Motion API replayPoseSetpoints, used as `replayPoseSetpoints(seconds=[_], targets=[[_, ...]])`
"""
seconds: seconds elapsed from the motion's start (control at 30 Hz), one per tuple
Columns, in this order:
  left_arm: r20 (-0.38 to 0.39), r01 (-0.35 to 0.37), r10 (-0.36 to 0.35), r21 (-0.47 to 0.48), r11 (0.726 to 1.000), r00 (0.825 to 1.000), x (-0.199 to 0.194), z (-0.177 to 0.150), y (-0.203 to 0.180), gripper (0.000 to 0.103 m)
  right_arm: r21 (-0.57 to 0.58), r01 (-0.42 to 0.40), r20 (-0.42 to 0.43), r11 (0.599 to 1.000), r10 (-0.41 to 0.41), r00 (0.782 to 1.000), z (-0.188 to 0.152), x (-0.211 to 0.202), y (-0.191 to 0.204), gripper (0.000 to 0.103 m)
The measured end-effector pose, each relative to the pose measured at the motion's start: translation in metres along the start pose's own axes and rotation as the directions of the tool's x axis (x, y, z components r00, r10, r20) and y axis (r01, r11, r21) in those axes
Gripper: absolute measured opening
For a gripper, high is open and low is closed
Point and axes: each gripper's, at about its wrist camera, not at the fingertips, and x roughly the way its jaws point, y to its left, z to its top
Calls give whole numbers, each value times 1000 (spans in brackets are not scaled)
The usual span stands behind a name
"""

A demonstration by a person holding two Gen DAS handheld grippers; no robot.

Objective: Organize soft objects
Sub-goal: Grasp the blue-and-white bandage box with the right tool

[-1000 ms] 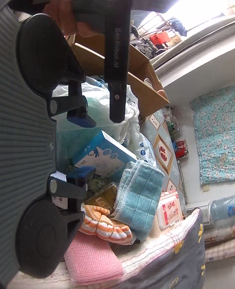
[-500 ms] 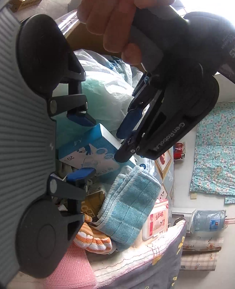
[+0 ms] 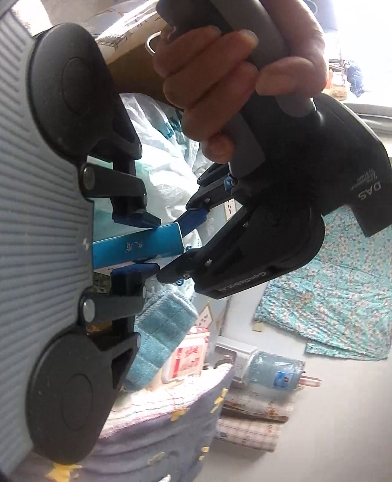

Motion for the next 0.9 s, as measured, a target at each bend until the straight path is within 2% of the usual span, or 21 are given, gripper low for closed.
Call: replayPoseSetpoints(seconds=[0.2,0.33,0.4,0.53,0.67,0.73,0.8,0.83,0.9], targets=[[62,3,-3,-10,1000,998,-37,-17,9,30,-119,-21,72,993,30,997,13,-22,31,23],[87,-24,25,-17,1000,996,-50,-34,22,28,-147,-95,73,985,106,992,14,-24,48,22],[90,-38,40,-26,999,995,-50,-41,29,28,-132,-133,57,982,141,988,11,-20,51,21],[87,-4,8,-46,999,996,-47,-50,41,28,-75,-193,28,978,195,980,7,-18,50,23],[100,9,-5,-41,999,995,-49,-52,44,28,88,-266,-7,960,268,963,4,-15,21,30],[100,19,-15,-44,999,995,-49,-53,46,28,215,-298,-14,930,308,951,0,-15,-1,34],[103,25,-20,-43,999,994,-50,-54,48,28,367,-316,-13,875,344,939,-10,-13,-26,34],[104,29,-24,-44,999,994,-50,-55,48,28,445,-317,-15,838,361,933,-16,-10,-38,34],[107,36,-31,-46,998,994,-51,-56,50,28,596,-327,-6,734,411,912,-28,0,-61,34]])
